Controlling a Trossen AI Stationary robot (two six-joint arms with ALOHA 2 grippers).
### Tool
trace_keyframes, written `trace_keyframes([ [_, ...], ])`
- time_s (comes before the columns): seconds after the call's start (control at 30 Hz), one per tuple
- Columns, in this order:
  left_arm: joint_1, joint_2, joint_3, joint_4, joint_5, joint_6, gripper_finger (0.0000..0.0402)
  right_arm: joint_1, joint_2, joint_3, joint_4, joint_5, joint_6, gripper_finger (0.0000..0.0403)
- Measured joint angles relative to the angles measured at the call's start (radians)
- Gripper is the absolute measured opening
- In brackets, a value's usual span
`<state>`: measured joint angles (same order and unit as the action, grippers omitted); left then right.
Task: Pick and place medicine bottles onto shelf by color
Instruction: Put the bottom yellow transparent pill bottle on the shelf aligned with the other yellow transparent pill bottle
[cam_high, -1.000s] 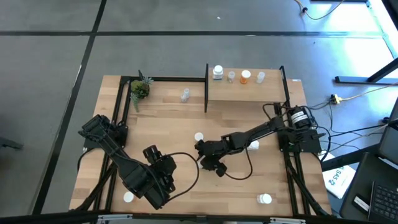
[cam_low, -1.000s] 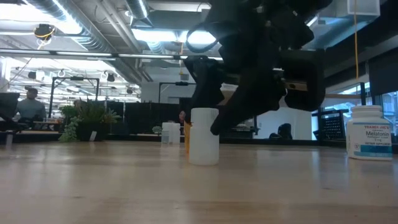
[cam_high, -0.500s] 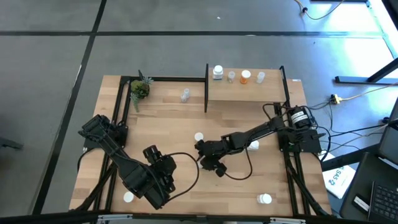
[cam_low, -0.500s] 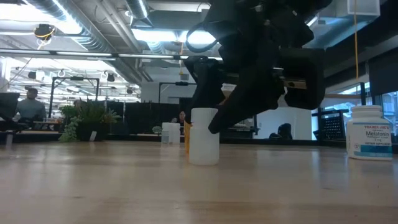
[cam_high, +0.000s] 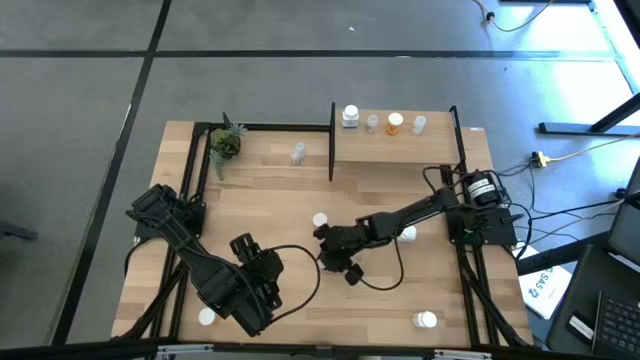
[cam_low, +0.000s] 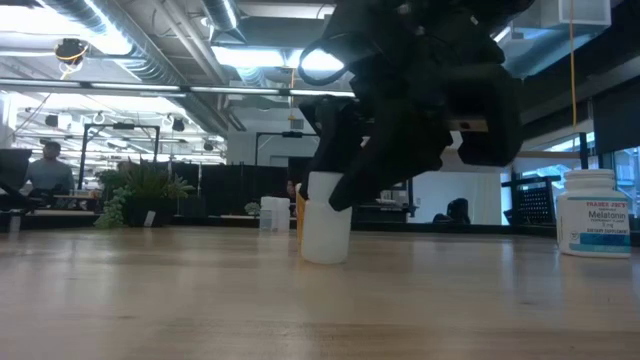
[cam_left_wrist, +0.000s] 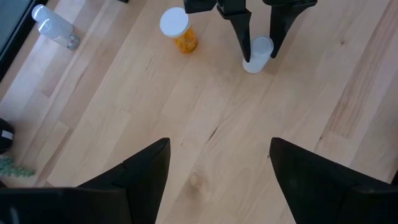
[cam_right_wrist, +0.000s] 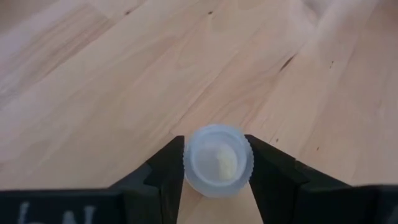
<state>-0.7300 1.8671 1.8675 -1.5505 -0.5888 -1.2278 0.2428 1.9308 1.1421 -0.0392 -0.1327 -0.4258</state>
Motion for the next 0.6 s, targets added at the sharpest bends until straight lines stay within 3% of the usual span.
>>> trace_keyframes([
  [0.37, 0.000, 0.000, 0.000, 0.000, 0.000, 0.000, 0.0270, 0.002, -0.002, 0.006, 0.011, -0.001, 0.034, 0.0150],
  [0.6, 0.000, 0.000, 0.000, 0.000, 0.000, 0.007, 0.0270, 0.003, -0.080, 0.006, -0.045, 0.000, 0.061, 0.0151],
])
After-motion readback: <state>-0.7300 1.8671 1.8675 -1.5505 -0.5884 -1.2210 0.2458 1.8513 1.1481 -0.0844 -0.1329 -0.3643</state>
